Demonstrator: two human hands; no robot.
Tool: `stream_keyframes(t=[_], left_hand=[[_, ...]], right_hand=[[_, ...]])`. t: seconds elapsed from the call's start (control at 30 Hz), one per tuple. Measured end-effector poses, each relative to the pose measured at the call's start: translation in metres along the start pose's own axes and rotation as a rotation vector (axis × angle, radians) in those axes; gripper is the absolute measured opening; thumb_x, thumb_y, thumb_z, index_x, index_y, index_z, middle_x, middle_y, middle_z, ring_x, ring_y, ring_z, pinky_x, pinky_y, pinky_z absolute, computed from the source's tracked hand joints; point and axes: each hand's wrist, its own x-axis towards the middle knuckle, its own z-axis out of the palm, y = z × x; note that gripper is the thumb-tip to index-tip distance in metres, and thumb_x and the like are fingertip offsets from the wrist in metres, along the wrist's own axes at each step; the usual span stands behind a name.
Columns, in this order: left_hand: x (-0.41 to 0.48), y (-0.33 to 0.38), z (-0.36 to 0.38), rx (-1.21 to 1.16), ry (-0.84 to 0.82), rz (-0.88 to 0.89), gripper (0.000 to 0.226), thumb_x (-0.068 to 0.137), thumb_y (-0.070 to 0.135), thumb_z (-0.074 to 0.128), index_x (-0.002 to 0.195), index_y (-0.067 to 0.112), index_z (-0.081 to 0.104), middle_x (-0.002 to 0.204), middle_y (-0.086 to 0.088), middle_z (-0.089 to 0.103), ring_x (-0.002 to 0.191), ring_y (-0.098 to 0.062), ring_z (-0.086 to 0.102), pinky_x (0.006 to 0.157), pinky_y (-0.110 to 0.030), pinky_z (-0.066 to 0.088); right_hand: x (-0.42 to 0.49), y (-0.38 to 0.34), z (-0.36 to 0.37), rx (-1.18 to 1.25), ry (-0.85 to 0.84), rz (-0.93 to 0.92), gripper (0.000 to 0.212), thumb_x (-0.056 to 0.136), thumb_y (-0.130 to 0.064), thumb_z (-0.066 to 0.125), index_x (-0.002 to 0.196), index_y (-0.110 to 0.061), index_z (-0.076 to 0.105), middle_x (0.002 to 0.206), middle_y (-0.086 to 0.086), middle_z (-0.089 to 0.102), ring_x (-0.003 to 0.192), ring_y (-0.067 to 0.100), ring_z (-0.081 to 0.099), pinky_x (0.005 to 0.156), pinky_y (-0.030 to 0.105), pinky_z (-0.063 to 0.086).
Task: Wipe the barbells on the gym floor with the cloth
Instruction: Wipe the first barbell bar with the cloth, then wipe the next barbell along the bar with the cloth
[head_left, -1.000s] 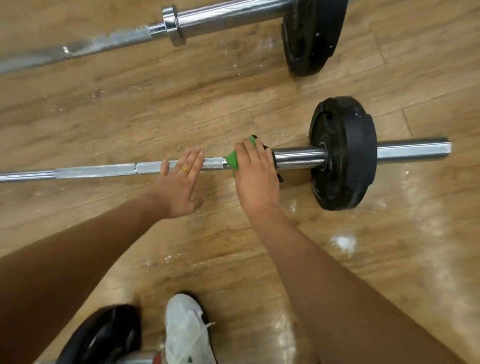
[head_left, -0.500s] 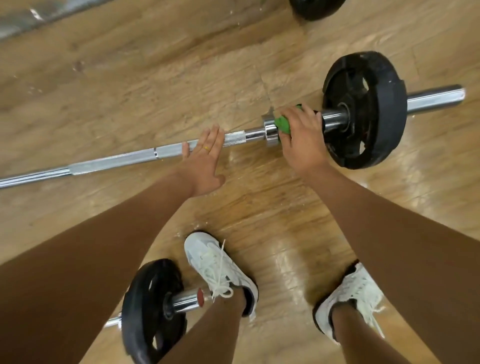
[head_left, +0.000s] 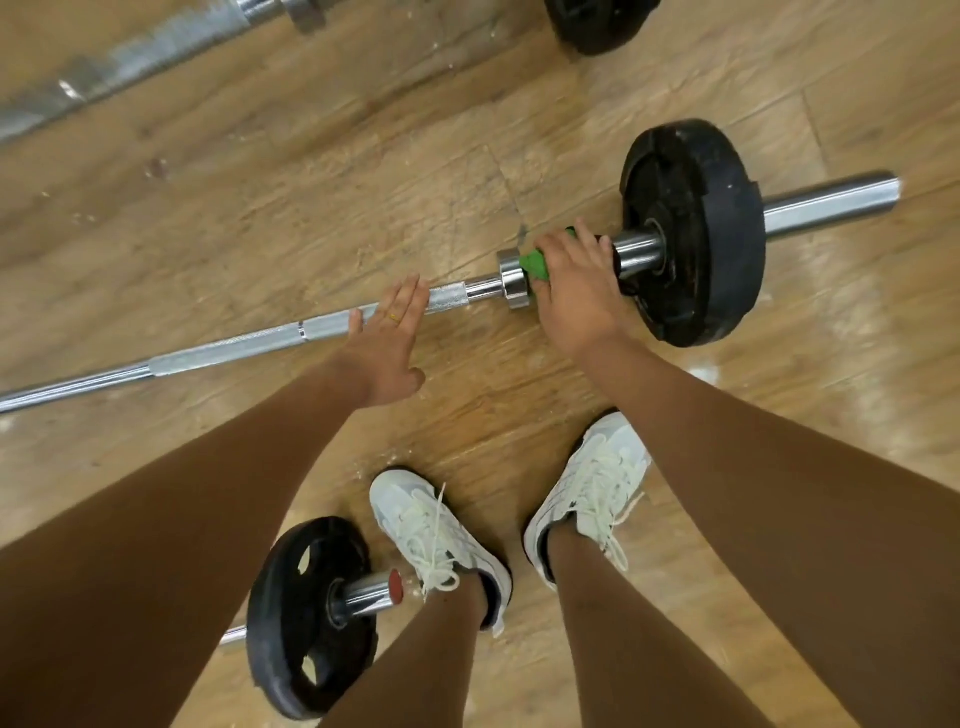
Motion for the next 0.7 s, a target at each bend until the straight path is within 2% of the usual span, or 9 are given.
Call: stream_keyframes(t=[0.13,0.27,0.4,0.47,0.53,0.57,0.63,0.7], left_hand=[[0.001,0.002,-0.003,0.031,-0.010,-0.023,0.111,0.089,0.026,0.067,0.157,0.020,-0.021,0.164,0.003,-0.029,0.153,-0.017,-0.020,0.121,-0.059,-0.001],[0.001,0.009,-0.014,0.046,-0.061,-0.073,0.110,0.090,0.026,0.065,0.157,0.019,-0.022,0.164,0.002,-0.029,0.153,-0.017,-0.020,0.121,-0.058,0.001],[0.004,0.019,-0.030,0.079,-0.166,-0.144,0.110,0.091,0.031,0.064,0.156,0.019,-0.024,0.163,0.004,-0.031,0.153,-0.017,-0.021,0.122,-0.059,0.004],[0.004,0.031,-0.029,0.080,-0.182,-0.194,0.112,0.091,0.038,0.064,0.155,0.016,-0.026,0.162,0.001,-0.034,0.152,-0.019,-0.023,0.122,-0.057,0.004],[0.005,0.044,-0.025,0.094,-0.181,-0.230,0.115,0.091,0.044,0.063,0.154,0.011,-0.028,0.162,-0.005,-0.034,0.152,-0.024,-0.024,0.123,-0.054,0.003],[0.005,0.047,-0.023,0.089,-0.176,-0.246,0.116,0.091,0.047,0.063,0.153,0.009,-0.029,0.161,-0.007,-0.034,0.152,-0.025,-0.024,0.123,-0.053,0.002],[0.005,0.048,-0.019,0.072,-0.148,-0.265,0.118,0.090,0.049,0.062,0.152,0.008,-0.029,0.161,-0.009,-0.034,0.151,-0.026,-0.025,0.123,-0.052,0.000],[0.002,0.044,-0.011,0.091,-0.102,-0.247,0.118,0.089,0.051,0.061,0.152,0.008,-0.030,0.161,-0.009,-0.034,0.151,-0.026,-0.026,0.123,-0.051,-0.002]], right_hand=[[0.003,-0.003,0.003,-0.024,0.031,0.022,0.048,0.103,-0.020,0.047,0.150,-0.014,0.041,0.157,0.004,0.038,0.154,0.026,0.013,0.124,0.041,-0.001],[0.006,-0.009,0.008,0.003,0.089,0.054,0.044,0.103,-0.017,0.046,0.147,-0.013,0.045,0.153,0.004,0.043,0.152,0.026,0.017,0.125,0.042,0.000],[0.011,-0.005,0.004,-0.010,0.034,0.065,0.052,0.099,-0.003,0.052,0.149,-0.012,0.043,0.152,0.004,0.045,0.151,0.024,0.020,0.125,0.038,-0.002],[0.013,-0.009,0.006,0.028,0.058,0.092,0.054,0.096,0.002,0.053,0.147,-0.011,0.045,0.149,0.005,0.048,0.148,0.022,0.026,0.125,0.036,-0.001],[0.012,-0.013,0.008,0.105,0.116,0.147,0.049,0.095,0.004,0.054,0.142,-0.009,0.050,0.142,0.008,0.053,0.141,0.022,0.036,0.125,0.035,0.006],[0.011,-0.016,0.008,0.161,0.151,0.178,0.046,0.095,0.005,0.054,0.139,-0.008,0.053,0.139,0.010,0.055,0.137,0.023,0.040,0.123,0.035,0.014],[0.012,-0.022,0.007,0.266,0.216,0.247,0.039,0.096,0.003,0.052,0.134,-0.006,0.057,0.133,0.012,0.058,0.130,0.026,0.044,0.113,0.036,0.032],[0.013,-0.028,0.009,0.370,0.271,0.280,0.035,0.098,-0.001,0.053,0.132,-0.006,0.058,0.129,0.012,0.060,0.122,0.028,0.050,0.104,0.039,0.042]])
